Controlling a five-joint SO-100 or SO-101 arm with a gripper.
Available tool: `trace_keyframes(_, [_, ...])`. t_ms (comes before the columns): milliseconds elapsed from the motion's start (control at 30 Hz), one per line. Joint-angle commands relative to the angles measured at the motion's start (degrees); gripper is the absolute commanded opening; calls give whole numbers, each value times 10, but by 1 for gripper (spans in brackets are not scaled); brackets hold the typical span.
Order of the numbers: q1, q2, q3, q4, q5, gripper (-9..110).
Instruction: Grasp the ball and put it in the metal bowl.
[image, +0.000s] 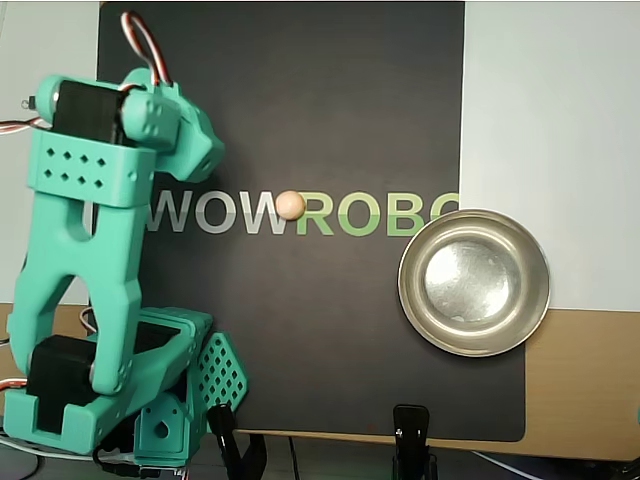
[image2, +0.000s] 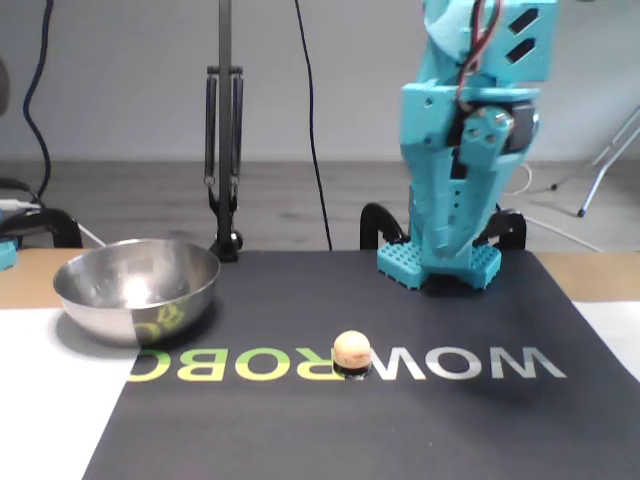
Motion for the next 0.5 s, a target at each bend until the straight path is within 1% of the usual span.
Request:
trace_keyframes(0, [3, 3, -14, 4, -30, 0])
trace_keyframes(233, [3, 2, -11, 58, -127, 0])
trace_keyframes(467, [4, 11, 53, 55, -187, 0])
